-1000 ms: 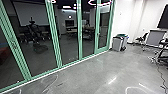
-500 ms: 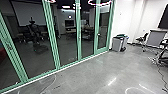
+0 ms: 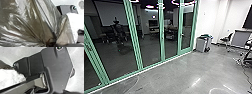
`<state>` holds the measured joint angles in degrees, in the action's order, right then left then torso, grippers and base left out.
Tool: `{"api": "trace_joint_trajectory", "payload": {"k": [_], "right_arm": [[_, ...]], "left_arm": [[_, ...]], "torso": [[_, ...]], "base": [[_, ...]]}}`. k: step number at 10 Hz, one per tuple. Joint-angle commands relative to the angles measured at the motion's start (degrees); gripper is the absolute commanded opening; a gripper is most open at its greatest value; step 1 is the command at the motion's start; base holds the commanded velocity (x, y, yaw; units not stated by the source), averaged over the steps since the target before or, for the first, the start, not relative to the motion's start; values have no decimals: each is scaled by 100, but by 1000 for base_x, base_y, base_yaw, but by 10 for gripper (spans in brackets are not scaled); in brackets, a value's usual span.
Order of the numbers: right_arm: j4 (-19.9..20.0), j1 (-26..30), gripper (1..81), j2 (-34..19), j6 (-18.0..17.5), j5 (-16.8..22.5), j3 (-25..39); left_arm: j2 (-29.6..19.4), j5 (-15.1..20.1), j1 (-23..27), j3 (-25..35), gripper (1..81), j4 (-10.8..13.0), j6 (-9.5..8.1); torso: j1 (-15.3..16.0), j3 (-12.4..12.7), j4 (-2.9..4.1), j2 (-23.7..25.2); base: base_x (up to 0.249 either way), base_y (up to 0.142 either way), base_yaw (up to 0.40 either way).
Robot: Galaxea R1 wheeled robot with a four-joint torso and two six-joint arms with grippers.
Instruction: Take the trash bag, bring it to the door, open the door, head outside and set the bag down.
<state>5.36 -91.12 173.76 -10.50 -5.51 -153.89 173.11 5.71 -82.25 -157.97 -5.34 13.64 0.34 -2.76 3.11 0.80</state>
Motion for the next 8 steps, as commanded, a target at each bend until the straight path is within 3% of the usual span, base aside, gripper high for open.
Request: {"api": "trace_joint_trajectory", "payload": {"k": [1,8], "right_arm": [[35,221,811,20,21,331,18],[44,204,811,38,21,331,18]], "left_arm": [[-39,344,319,-15,10,7,42],[-39,344,310,-15,10,7,42]], "torso": [[0,0,0,0],[-2,0,0,0]], "base": [[143,0,0],[144,0,0]]}}
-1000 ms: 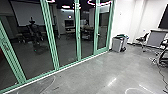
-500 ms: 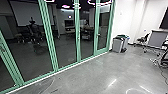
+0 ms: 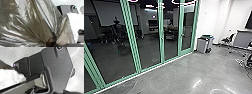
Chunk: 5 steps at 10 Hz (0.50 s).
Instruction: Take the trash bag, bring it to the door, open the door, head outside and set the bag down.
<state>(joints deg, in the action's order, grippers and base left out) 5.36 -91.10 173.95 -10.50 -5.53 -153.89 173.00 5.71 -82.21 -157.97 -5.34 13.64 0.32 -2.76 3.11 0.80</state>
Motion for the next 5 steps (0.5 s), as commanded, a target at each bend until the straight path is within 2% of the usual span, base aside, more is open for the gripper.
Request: {"api": "trace_joint_trajectory", "payload": {"k": [1,5], "right_arm": [[44,201,811,11,21,334,18],[44,201,811,20,21,334,18]], "left_arm": [[-28,343,315,-15,10,7,42],[-28,344,307,-15,10,7,42]], "torso": [[0,0,0,0],[0,0,0,0]], "base": [[145,0,0],[145,0,0]]}}
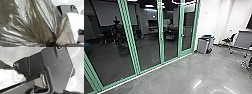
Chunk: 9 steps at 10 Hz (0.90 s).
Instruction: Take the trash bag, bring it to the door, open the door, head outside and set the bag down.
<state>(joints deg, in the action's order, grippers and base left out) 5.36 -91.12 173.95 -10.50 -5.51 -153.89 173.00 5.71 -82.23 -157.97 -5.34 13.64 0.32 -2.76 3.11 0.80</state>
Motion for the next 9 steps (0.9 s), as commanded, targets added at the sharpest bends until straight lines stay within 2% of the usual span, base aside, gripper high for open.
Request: {"api": "trace_joint_trajectory", "payload": {"k": [1,7,9], "right_arm": [[44,204,811,20,21,331,18],[35,230,811,20,21,331,18],[35,230,811,11,21,331,18]], "left_arm": [[-28,344,316,-15,10,7,42],[-19,344,325,-15,10,7,33],[-11,344,325,-7,10,15,42]], "torso": [[0,0,0,0],[0,0,0,0],[0,0,0,0]], "base": [[145,0,0],[145,0,0],[145,-65,0]]}}
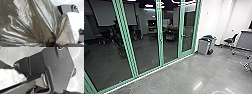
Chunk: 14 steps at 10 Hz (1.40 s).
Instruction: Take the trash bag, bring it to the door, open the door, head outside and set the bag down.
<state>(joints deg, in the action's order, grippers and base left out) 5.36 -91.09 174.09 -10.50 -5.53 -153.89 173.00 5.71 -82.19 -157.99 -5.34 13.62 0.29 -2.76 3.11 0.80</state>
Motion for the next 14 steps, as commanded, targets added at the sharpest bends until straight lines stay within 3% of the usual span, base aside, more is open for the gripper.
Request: {"api": "trace_joint_trajectory", "payload": {"k": [1,14], "right_arm": [[34,235,811,5,21,334,18],[35,218,811,5,21,334,10]], "left_arm": [[-10,344,322,-13,10,15,36],[-2,344,322,-13,10,15,45]], "torso": [[0,0,0,0],[5,0,0,0]], "base": [[146,-65,0],[153,-67,0]]}}
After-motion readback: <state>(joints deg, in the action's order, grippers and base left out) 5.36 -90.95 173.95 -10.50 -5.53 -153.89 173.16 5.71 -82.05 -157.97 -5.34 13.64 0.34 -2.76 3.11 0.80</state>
